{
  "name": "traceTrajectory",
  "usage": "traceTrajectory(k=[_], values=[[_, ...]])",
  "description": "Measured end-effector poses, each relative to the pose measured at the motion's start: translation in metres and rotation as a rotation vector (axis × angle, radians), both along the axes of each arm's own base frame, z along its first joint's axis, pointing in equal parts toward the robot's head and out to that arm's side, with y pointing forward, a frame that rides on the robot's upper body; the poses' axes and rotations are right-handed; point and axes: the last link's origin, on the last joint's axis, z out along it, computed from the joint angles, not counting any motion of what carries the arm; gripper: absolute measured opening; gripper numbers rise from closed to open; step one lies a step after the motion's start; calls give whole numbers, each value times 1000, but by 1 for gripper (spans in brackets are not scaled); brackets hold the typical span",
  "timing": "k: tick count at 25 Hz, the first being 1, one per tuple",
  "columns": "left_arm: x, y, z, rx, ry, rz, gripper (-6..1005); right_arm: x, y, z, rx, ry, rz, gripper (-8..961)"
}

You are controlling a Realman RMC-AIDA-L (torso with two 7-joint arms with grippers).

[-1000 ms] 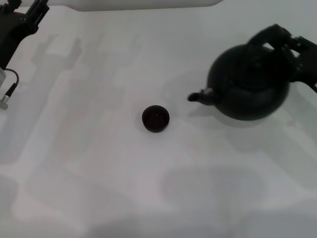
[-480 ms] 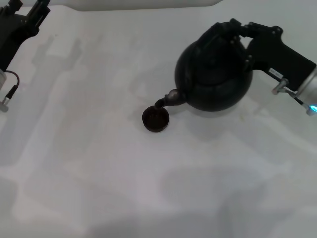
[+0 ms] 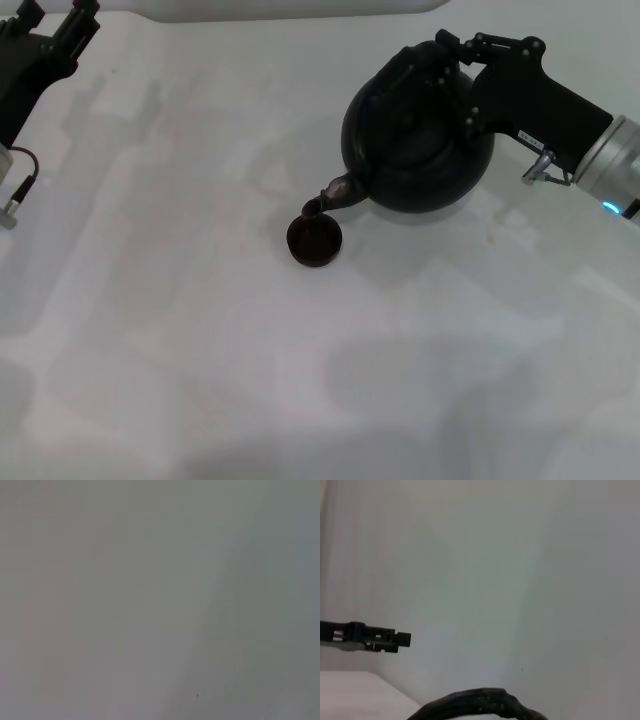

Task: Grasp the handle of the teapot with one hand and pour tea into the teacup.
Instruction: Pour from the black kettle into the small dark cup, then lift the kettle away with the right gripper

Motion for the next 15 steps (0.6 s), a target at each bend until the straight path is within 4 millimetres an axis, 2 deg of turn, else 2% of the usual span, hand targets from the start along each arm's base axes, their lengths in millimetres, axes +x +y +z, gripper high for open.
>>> traceTrajectory(k=[15], values=[[0, 0, -2, -14, -18, 3, 804, -3, 2, 0, 90, -113, 89, 150]])
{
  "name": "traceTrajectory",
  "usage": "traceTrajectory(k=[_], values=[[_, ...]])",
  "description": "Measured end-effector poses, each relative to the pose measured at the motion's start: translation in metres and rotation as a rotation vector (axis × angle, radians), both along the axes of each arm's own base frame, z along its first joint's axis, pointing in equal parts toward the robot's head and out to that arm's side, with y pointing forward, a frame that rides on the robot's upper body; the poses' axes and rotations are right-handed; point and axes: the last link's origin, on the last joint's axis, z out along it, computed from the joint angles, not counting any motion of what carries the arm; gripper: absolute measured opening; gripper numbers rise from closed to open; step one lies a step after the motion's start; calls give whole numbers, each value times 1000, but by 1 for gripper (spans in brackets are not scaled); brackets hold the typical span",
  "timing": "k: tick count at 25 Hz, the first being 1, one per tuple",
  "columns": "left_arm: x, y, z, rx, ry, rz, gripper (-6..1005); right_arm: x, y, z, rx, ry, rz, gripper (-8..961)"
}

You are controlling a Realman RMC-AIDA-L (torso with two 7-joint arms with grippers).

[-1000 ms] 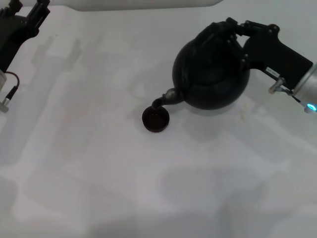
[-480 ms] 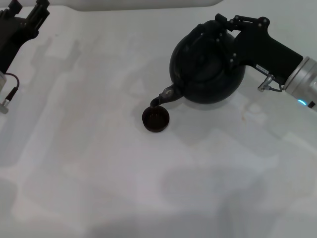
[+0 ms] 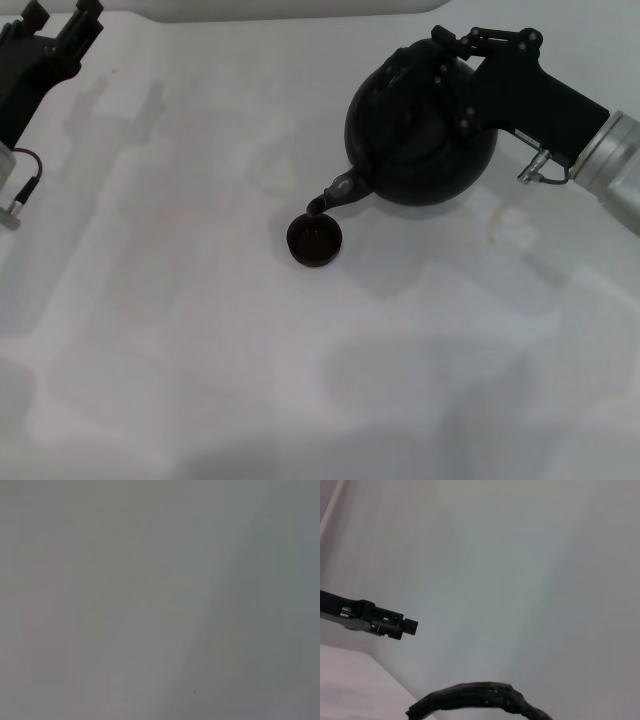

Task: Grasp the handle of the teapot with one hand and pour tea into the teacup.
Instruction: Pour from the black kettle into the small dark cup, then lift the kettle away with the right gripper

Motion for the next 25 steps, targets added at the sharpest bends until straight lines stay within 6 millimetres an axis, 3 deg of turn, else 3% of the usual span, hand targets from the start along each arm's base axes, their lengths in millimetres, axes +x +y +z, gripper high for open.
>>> traceTrajectory(k=[17, 25], values=[[-2, 0, 0, -3, 3, 9, 803, -10, 4, -3, -26, -44, 72, 137], [-2, 0, 0, -3, 3, 11, 803, -13, 12, 5, 11, -37, 73, 135]])
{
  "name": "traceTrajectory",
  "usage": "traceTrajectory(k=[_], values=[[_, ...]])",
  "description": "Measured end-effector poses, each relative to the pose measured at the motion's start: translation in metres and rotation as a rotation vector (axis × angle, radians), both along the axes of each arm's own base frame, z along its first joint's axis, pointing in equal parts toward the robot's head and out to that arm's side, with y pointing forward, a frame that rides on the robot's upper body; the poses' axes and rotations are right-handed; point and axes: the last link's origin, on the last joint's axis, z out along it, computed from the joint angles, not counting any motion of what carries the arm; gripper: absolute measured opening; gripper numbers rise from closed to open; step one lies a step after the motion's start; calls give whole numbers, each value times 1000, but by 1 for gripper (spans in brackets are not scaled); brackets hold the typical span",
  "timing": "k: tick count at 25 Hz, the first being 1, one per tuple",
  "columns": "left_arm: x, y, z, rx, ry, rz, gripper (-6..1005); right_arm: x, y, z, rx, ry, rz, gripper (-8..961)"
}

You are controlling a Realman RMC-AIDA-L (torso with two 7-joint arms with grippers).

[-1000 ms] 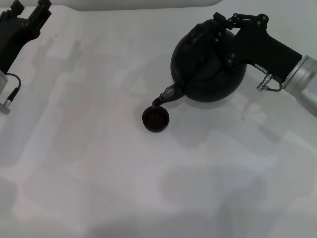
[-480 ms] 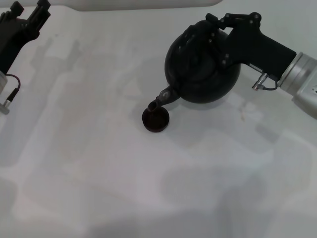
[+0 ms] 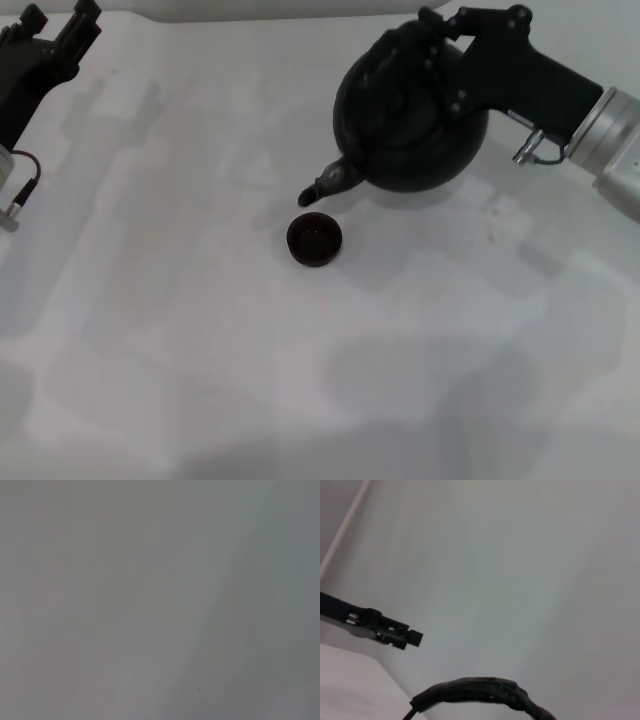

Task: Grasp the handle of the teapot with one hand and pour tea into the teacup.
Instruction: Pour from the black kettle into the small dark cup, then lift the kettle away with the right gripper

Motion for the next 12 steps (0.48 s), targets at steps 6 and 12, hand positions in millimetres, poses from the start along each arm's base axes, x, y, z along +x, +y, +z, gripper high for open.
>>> traceTrajectory(k=[6, 12], values=[[0, 0, 0, 1, 0, 0, 805, 0, 1, 3, 14, -18, 12, 129], [0, 0, 0, 1, -2, -1, 804, -1, 2, 5, 17, -28, 26, 129]])
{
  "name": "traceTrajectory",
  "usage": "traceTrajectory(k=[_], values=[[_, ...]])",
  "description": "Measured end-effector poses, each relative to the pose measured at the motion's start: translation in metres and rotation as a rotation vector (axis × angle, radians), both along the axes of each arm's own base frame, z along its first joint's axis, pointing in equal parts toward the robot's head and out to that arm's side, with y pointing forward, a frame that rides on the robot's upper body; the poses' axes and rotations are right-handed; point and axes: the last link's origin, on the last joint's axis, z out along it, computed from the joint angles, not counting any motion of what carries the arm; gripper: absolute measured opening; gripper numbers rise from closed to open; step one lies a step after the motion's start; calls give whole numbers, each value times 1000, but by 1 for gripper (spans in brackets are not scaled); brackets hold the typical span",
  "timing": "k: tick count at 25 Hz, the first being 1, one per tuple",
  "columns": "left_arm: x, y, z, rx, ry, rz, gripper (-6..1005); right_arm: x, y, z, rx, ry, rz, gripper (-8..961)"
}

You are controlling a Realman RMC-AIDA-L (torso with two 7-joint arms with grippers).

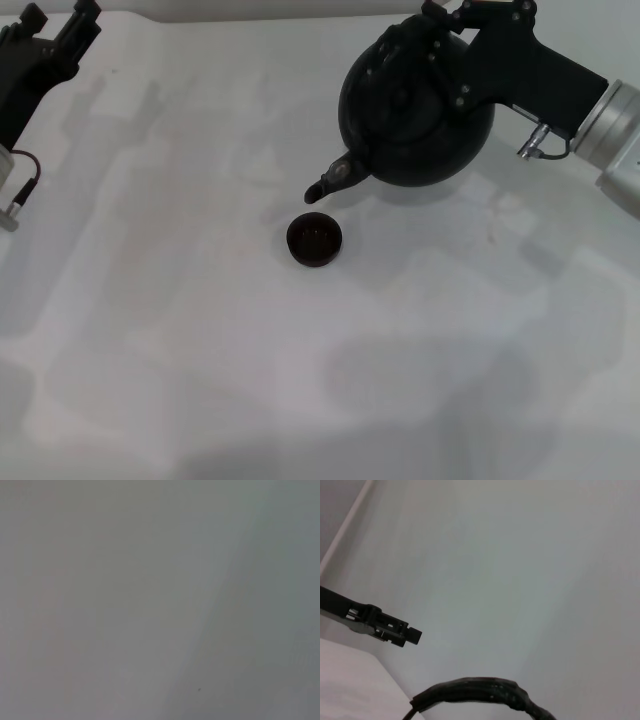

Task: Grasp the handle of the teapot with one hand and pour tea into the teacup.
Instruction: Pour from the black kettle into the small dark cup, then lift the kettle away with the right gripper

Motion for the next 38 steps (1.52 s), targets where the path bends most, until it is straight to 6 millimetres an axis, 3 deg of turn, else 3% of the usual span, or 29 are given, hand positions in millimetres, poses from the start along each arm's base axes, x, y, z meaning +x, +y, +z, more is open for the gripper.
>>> traceTrajectory(k=[38], values=[[2, 2, 0, 0, 1, -3, 805, 1, 5, 8, 45, -142, 62, 121]])
